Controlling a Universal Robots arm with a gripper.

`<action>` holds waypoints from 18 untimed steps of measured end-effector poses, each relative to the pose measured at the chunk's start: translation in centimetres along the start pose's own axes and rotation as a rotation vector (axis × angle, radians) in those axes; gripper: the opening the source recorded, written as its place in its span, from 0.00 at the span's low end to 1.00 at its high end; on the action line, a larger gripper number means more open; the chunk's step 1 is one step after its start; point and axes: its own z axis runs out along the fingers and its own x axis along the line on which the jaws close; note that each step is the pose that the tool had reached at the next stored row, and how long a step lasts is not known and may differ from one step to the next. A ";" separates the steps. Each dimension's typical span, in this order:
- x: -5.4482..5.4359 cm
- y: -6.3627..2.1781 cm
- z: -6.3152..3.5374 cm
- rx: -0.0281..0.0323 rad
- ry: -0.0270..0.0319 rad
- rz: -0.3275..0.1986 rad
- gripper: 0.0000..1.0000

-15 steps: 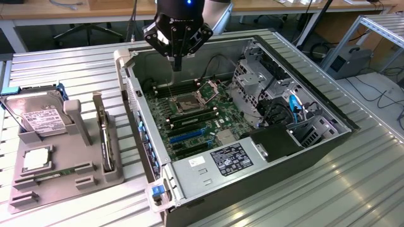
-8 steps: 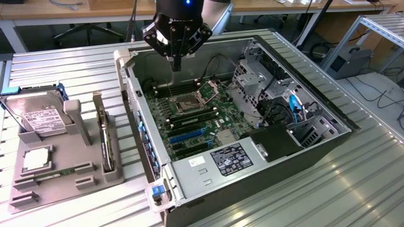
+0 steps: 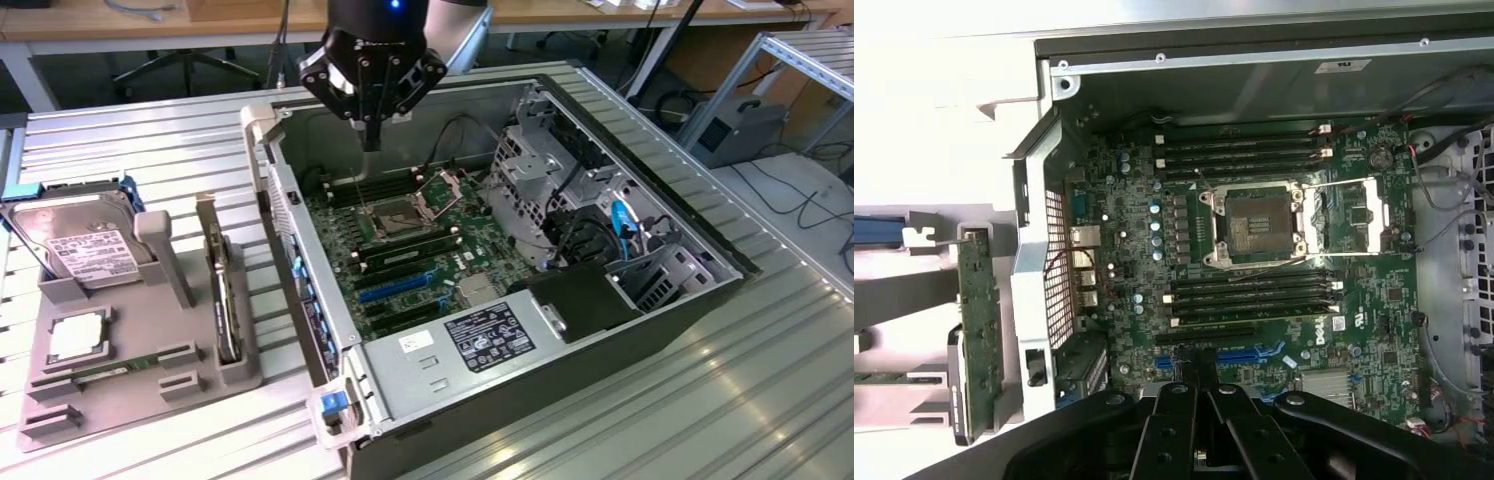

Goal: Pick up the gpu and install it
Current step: 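Reach for the gpu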

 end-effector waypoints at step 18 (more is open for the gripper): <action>0.5 -0.04 -0.01 0.0002 -0.0001 0.000 0.11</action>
